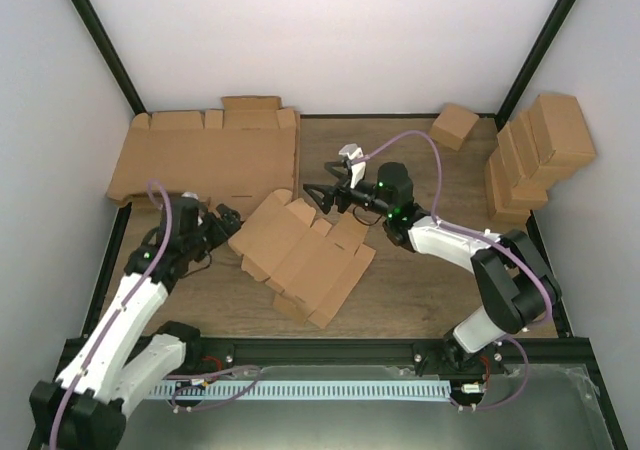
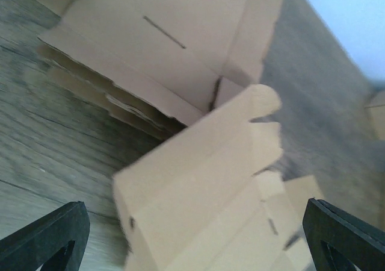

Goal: Fold the paper box

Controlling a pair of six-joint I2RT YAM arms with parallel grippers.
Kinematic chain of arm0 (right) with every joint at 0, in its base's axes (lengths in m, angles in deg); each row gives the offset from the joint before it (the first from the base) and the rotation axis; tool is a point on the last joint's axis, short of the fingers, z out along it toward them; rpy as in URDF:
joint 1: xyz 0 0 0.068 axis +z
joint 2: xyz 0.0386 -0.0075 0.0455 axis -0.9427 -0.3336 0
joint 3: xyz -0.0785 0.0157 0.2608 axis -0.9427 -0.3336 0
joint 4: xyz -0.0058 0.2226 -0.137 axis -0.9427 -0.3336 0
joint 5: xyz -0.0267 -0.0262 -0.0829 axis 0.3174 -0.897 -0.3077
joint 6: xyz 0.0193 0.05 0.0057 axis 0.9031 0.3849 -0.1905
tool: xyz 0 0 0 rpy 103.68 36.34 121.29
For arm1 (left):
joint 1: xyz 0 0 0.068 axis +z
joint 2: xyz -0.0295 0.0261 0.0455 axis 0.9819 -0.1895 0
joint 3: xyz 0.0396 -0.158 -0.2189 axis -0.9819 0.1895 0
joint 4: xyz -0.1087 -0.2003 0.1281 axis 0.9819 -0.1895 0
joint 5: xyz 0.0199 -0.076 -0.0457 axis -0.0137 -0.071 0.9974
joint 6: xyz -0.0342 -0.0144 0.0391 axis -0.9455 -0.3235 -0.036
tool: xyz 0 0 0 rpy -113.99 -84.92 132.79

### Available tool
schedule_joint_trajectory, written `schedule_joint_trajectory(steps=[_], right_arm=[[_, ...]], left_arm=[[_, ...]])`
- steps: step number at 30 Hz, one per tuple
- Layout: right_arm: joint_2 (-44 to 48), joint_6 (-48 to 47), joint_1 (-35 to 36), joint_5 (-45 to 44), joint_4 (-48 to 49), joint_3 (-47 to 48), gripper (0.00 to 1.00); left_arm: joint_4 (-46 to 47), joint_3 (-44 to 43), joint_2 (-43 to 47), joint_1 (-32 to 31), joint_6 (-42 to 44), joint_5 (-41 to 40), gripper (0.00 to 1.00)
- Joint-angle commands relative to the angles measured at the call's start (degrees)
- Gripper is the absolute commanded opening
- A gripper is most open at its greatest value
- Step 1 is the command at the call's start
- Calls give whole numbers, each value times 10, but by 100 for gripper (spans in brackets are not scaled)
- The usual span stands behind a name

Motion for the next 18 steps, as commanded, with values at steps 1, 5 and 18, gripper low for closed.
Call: schedule_joint_trajectory(steps=[1,5,18], right_arm=[[27,-28,2,7,23,11,100],[54,-52,2,-1,3,0,100],[164,61,2,-56,-42,-95,100]], left_arm=[[-24,-34,-76,55,125,40,100],[15,-72,-140,76,184,75,100],[55,-116,-245,76,299,18,100]])
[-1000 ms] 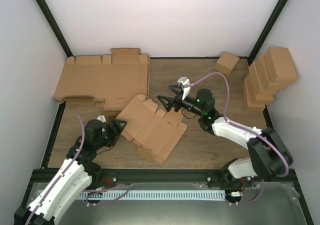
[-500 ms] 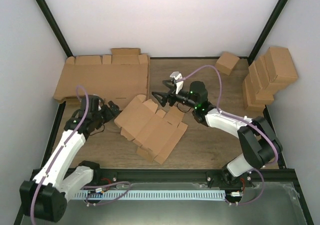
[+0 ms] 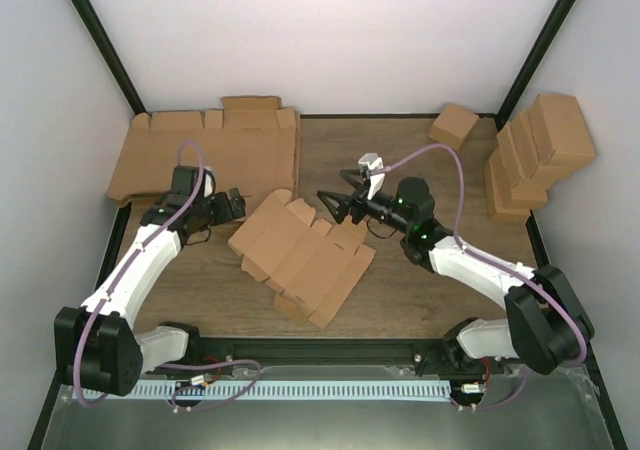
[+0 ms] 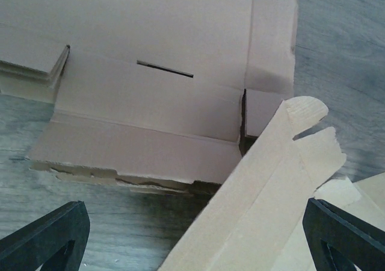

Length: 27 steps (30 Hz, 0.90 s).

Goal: Fold the paper box

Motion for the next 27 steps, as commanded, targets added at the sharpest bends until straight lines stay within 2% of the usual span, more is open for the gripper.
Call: schedule_joint_trajectory(steps=[1,10,19,23,25,27], right_arm=[[45,54,2,-33,-23,-28,100],[82,70,1,-50,-86,-57,100],[83,155,2,-72,-189,-50,100],[80,191,2,-35,-177,-74,100],[76,212,1,-35,-175,-88,100],[71,228,2,-38,-184,-94,100]], left_arm=[[28,-4,-15,3,40,-30,100],[52,-2,-72,7,41,-66,100],[79,-10,-126,21,22,13,100],[89,-22,-165,21,14,18,100],[90,-33,-183,21,15,18,96],[92,-41,-192,21,20,39,89]])
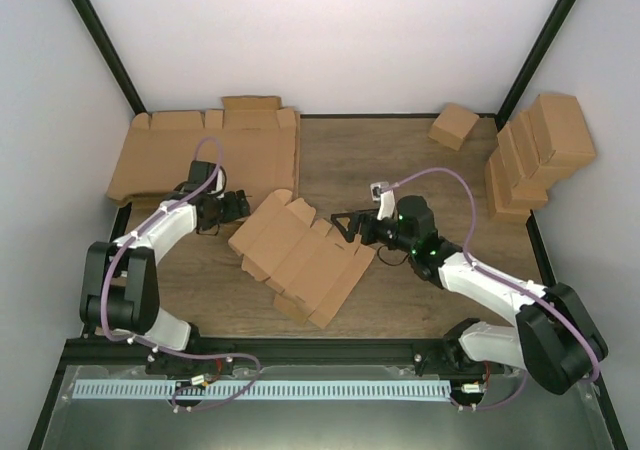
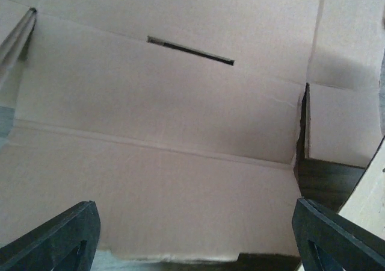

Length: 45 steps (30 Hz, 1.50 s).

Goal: Fold the paper box

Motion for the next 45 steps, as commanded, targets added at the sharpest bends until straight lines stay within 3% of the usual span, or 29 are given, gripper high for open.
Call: schedule_joint_trajectory(steps=[1,5,10,14,20,22,26,28,35,40,45], right_arm=[[-10,59,2,2,-26,-13,100],[-13,76,2,-13,-50,-24,100],[-12,85,2,-42,-95,-20,100],[-3,45,1,-74,-117,10,100],[2,-10,2,-70,-121,64,100],[-4,-18,2,-72,-126,80,100],[-16,-21,2,-63,-129,88,100],[-19,-12,2,-53,-129,82,100],[-19,59,2,-59,-176,41,100],[2,111,2,-63,-219,5,100],[45,153,2,-87,-276,-24,100]], left_arm=[[23,-29,-18,1,5,48,86],[35,-20,-4,-1,26,146,73],[52,0,8,-29,38,254,70],[42,-5,-23,-55,46,249,65],[16,-18,-26,-57,62,232,43],[2,-23,-13,-57,67,220,47],[-34,-35,4,-57,84,142,66],[-37,-36,5,-57,93,113,68],[-13,-51,-49,-57,103,130,68],[-9,-55,-78,-57,104,185,67],[-14,-52,-82,-57,105,209,58]])
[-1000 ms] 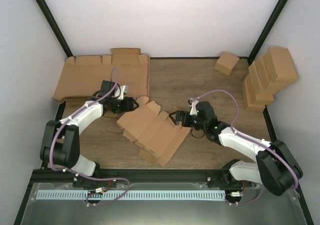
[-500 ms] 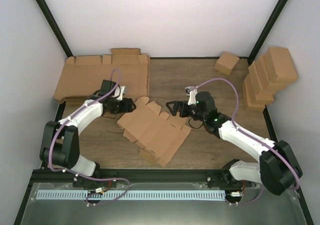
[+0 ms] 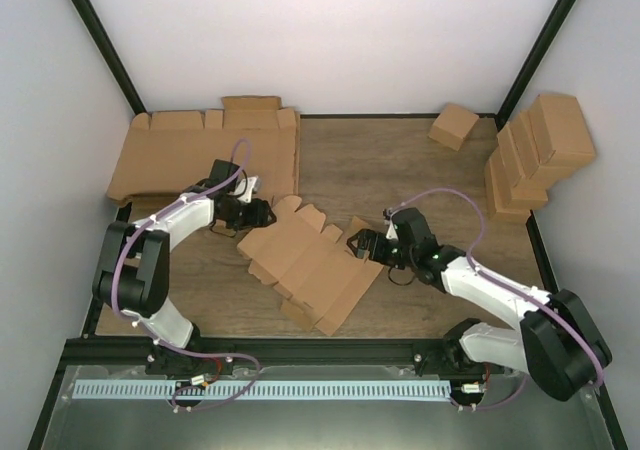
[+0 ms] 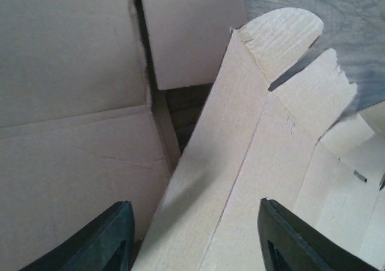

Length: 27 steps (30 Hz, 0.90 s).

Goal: Fold the paper box

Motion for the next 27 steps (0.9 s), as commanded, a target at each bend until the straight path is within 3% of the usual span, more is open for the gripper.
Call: schedule_joint_trajectory(steps=[1,6,11,16,27], right_arm=[[52,57,2,-25,-66,-18,100],[116,104,1,-75,-136,-42,100],[162,147,2,-50,-166,-73,95],[144,176,2,-5,-176,-94,76],[78,182,1,45,-89,-112,47]], left_arm=[[2,-10,3,0,7,36,55],[-5,-8,9,0,3,42,50],[-11,-2,25,0,1,61,44],[-17,9,48,0,-1,90,44],[-8,64,96,-2,-9,157,44]])
